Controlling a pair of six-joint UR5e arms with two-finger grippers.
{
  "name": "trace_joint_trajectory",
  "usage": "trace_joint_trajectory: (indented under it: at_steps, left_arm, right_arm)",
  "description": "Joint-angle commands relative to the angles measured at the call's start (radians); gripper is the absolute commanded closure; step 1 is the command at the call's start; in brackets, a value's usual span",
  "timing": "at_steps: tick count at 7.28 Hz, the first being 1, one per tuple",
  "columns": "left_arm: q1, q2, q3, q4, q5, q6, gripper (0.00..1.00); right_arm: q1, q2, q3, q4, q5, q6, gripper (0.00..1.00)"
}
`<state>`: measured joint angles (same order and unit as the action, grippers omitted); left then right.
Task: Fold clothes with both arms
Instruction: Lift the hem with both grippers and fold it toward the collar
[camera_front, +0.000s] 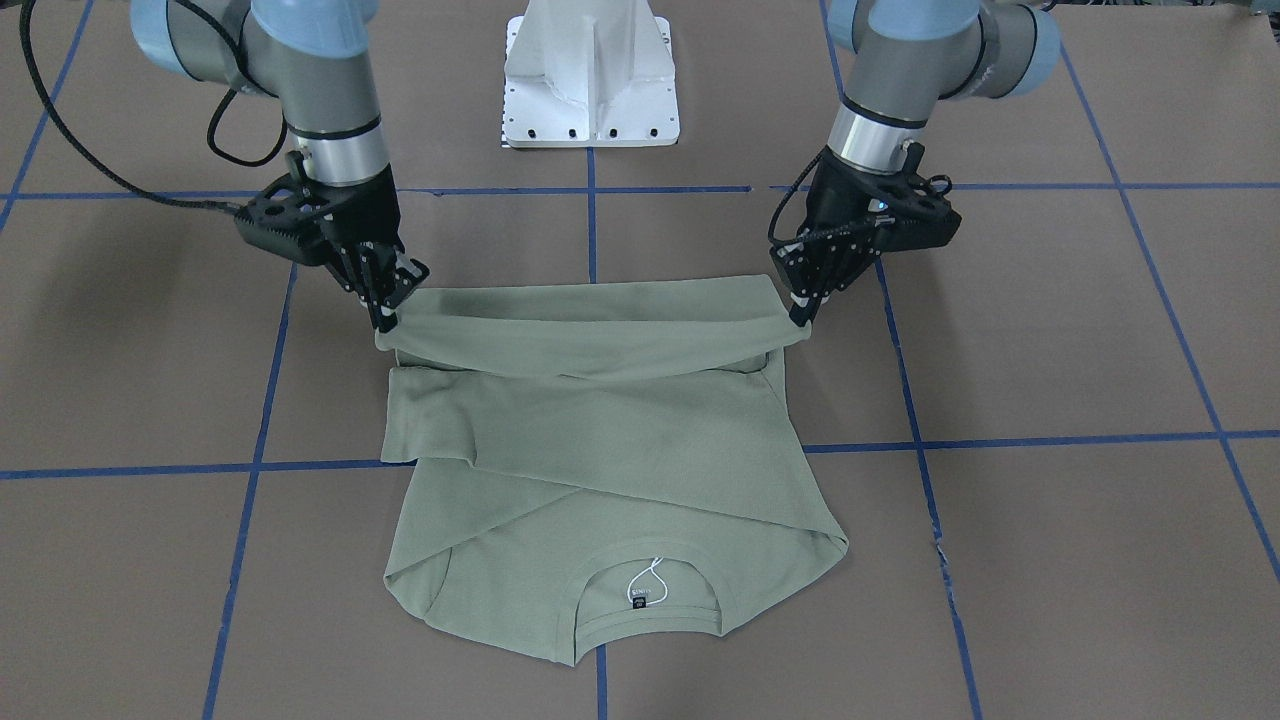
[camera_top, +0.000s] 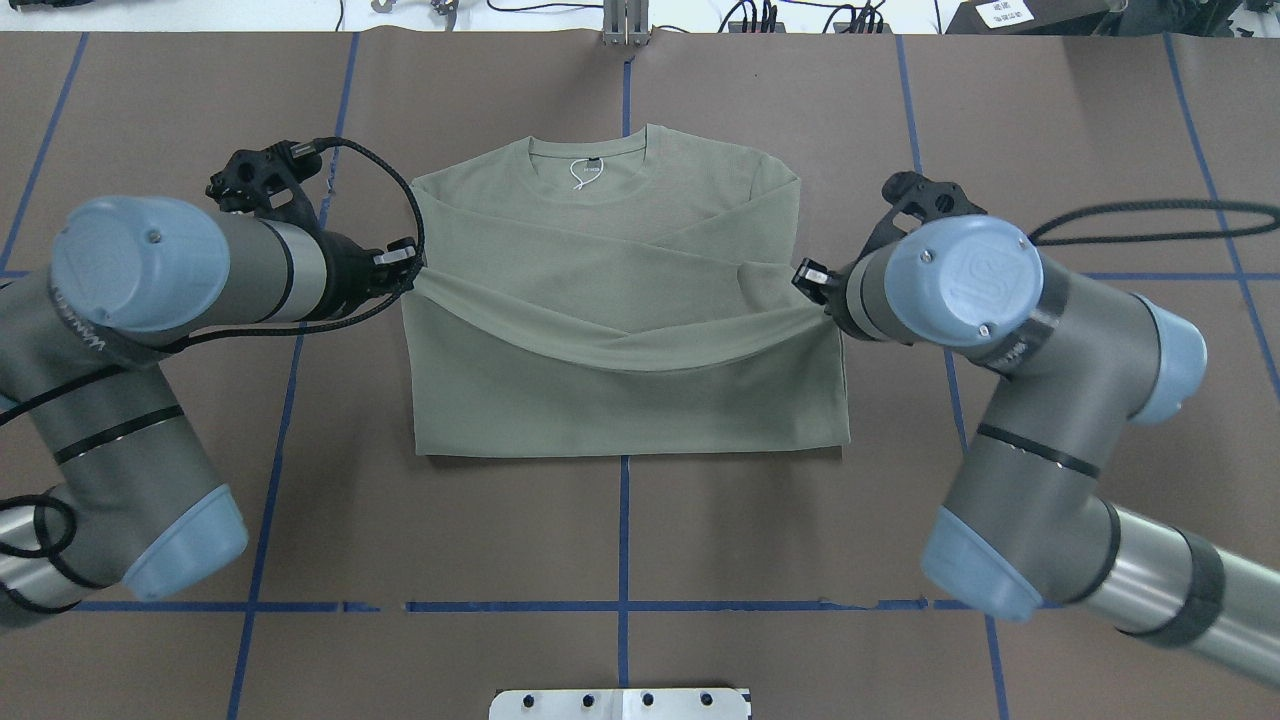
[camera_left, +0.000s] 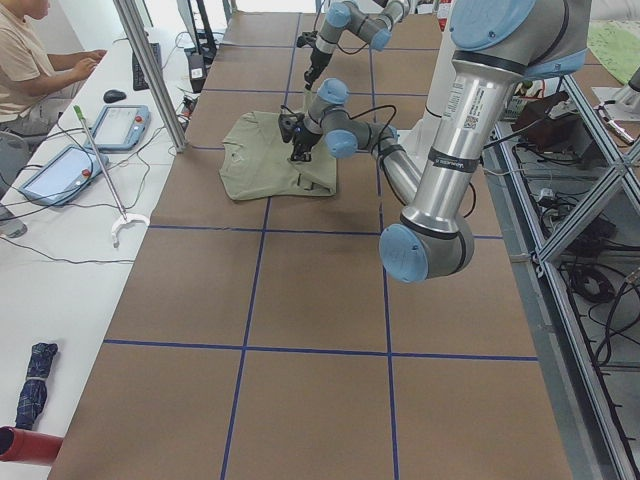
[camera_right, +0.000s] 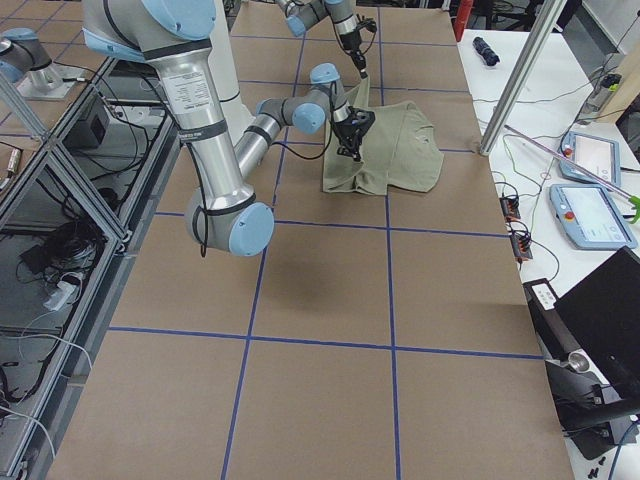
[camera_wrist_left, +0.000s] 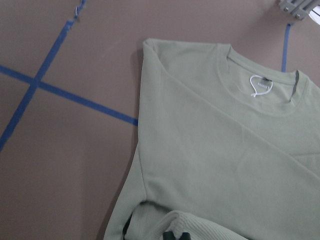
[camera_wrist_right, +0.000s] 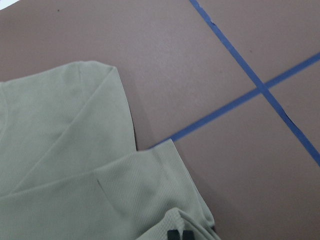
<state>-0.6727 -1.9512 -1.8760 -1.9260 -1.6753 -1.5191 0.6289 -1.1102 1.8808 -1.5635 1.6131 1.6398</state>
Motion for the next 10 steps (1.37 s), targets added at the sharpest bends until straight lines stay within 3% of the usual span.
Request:
trace_joint_trajectory:
  at_steps: [1, 3, 5, 10]
  left_arm:
    - [-0.063, -0.049, 0.189, -0.141, 0.002, 0.049, 1.0]
    - [-0.067, -0.084, 0.343, -0.265, 0.005, 0.051, 1.0]
    - [-0.068, -0.087, 0.397, -0.307, 0.011, 0.059, 1.0]
    - [-0.079, -0.106, 0.503, -0.393, 0.013, 0.092, 1.0]
  right_arm:
    - [0.116, 0.152, -0.278, 0.073, 0.054, -0.093, 1.0]
    - [0.141, 0.254, -0.542, 0.254, 0.054, -0.098, 1.0]
    - [0.156, 0.337, -0.681, 0.284, 0.056, -0.122, 1.0]
    - [0.178, 0.363, -0.785, 0.359, 0.054, -0.144, 1.0]
